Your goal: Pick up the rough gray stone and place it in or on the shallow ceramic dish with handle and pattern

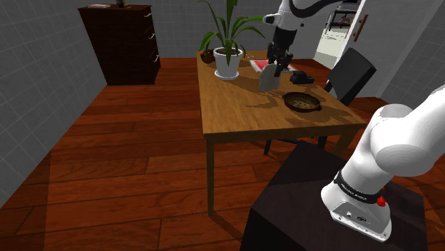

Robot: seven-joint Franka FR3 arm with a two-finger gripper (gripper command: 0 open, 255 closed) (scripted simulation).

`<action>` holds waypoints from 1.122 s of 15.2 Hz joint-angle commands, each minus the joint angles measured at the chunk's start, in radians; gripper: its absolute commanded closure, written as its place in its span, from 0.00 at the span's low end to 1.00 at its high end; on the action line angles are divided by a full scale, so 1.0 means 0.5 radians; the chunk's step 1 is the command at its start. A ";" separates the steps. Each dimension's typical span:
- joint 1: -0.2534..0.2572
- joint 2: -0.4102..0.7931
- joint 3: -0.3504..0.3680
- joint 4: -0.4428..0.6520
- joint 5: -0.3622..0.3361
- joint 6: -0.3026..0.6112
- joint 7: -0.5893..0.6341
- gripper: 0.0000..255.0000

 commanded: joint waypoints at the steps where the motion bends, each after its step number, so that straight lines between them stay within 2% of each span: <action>1: -0.047 -0.084 -0.051 -0.050 -0.042 -0.026 -0.075 1.00; 12: -0.297 -0.382 -0.378 -0.113 -0.274 -0.202 -0.532 1.00; 17: -0.307 -0.374 -0.412 -0.238 -0.299 -0.069 -0.530 1.00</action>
